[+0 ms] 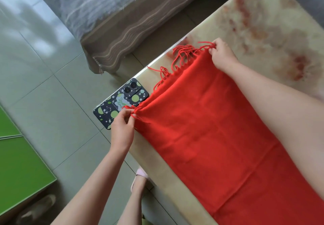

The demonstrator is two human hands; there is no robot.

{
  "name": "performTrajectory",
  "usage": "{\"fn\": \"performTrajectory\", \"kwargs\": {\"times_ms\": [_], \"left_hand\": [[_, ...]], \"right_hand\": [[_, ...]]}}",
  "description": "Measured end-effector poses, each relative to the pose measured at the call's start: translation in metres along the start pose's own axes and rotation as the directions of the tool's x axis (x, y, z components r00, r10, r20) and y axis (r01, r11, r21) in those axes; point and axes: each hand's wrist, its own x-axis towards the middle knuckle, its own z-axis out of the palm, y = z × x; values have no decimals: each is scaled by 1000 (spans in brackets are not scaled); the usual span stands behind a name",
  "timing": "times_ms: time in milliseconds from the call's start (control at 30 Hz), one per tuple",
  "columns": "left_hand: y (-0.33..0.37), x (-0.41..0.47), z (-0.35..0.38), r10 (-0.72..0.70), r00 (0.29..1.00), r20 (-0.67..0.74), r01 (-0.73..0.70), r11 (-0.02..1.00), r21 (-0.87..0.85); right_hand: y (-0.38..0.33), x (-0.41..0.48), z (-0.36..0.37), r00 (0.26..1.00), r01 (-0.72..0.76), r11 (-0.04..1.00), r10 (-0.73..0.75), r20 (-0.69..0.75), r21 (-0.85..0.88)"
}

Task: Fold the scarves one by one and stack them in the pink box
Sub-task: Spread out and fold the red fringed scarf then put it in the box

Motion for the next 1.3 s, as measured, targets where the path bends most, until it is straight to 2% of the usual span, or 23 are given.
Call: {"fn": "performTrajectory", "kwargs": {"times_ms": [100, 233, 467, 633, 800, 967, 1100, 1233, 1300], "left_hand": [[-1, -3, 2, 7, 1000, -14, -7, 1000, 29], [2, -2, 2, -1, 1000, -30, 1, 1000, 5], [4, -1, 0, 19, 998, -55, -19, 1000, -12], [-2, 2, -1, 12, 994, -111, -23, 995, -102], [7, 5, 0, 78, 979, -189, -111, 979, -172], [1, 4, 4, 56, 990, -129, -63, 996, -56], [4, 6, 1, 78, 988, -135, -93, 990, -104], [5, 4, -6, 74, 980, -187, -88, 994, -71], [4, 2, -7, 90, 981, -170, -102, 993, -63]], "right_hand": [[0, 0, 7, 1000, -11, 999, 10, 20, 43], [-11, 3, 8, 999, 54, 985, -54, -9, 166], [1, 6, 5, 997, 69, 981, -61, -52, 184], [-3, 14, -2, 987, 104, 965, -71, -143, 243], [-9, 21, 2, 971, 148, 936, -77, -226, 319], [4, 19, 21, 992, 51, 981, -28, -126, 189], [0, 19, 20, 991, 45, 984, -21, -134, 172], [-11, 15, 13, 991, 66, 966, -34, -132, 250], [-17, 13, 10, 991, 91, 942, -52, -126, 323]]}}
